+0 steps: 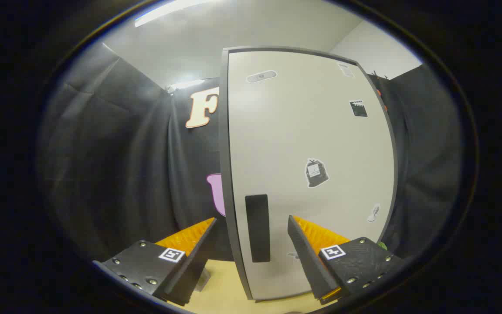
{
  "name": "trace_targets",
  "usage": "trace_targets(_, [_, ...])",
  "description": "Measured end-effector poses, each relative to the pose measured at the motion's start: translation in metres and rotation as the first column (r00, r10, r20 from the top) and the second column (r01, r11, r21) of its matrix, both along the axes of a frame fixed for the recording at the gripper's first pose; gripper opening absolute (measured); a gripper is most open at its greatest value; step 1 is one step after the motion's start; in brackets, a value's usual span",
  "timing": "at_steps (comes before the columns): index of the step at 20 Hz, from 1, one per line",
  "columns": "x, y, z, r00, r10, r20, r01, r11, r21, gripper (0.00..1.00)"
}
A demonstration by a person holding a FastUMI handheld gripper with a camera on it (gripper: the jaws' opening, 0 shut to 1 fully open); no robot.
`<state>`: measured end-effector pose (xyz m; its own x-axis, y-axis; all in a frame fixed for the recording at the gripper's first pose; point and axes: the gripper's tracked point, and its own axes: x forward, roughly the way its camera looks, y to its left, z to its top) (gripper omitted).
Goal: Open the shoe cabinet door, grab the shoes and put them into the shoe cabinet, then close the shoe cabinet door.
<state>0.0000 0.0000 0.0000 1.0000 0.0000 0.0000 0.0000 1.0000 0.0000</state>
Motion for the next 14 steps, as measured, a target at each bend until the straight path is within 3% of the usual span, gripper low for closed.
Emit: trace_targets(14, [0.017,-0.005,-0.006,1.000,0.003,-0.016,-0.003,1.000,0.006,0.97])
